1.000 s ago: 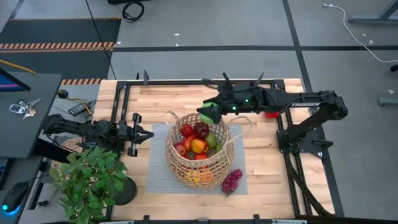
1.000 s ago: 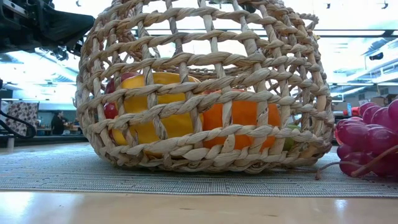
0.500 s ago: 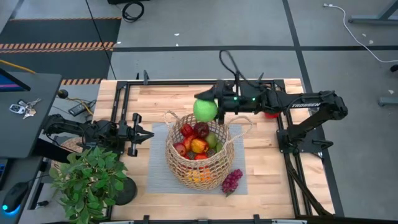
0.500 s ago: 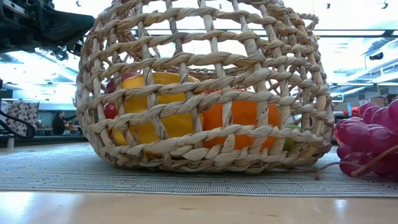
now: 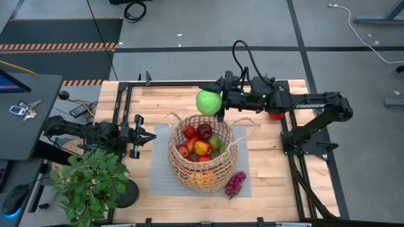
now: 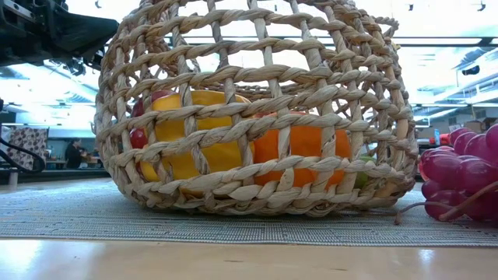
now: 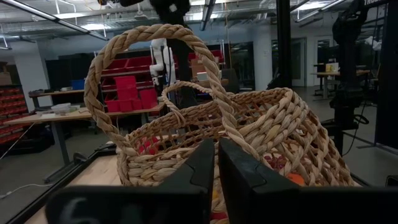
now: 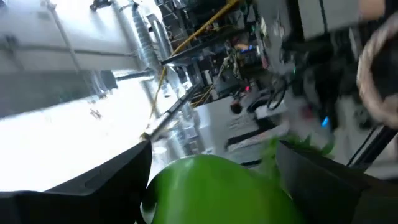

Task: Build produce basket
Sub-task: Put the green apple into the brown basket

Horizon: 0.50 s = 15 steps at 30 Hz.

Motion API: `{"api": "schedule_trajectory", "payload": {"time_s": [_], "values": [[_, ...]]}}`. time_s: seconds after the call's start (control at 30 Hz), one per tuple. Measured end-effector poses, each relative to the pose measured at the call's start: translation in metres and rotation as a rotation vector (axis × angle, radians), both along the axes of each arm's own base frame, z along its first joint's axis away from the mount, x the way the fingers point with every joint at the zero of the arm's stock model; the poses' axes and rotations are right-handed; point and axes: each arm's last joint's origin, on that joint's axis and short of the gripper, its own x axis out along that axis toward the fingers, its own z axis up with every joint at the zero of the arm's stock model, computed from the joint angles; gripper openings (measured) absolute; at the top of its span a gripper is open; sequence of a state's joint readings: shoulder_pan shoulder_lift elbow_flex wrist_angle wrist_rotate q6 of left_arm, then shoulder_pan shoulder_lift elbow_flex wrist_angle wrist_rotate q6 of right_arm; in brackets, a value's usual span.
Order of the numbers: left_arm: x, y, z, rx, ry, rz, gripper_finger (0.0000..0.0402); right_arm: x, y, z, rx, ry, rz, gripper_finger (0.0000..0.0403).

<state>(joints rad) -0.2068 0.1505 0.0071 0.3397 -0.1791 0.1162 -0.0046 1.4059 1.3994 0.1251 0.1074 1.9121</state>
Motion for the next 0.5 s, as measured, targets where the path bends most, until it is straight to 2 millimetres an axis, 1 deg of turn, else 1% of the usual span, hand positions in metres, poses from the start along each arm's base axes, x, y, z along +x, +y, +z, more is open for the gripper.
{"api": "schedule_trajectory", "payload": {"time_s": [0.1, 0.3, 0.5], "values": [[0.0000, 0.0000, 0.0001, 0.000, 0.000, 0.000, 0.0033, 0.0000, -0.0023, -0.0014, -0.201, 0.039, -0.030, 0.0346], [0.0000, 0.0000, 0.0000, 0.000, 0.000, 0.000, 0.0033, 0.0001, -0.0056, -0.0021, -0.775, 0.115, -0.100, 0.0346], [0.0000, 0.0000, 0.0001, 0.000, 0.000, 0.000, 0.0028, 0.0003, -0.0040, -0.0022, -1.224, 0.136, -0.100, 0.0346]]}}
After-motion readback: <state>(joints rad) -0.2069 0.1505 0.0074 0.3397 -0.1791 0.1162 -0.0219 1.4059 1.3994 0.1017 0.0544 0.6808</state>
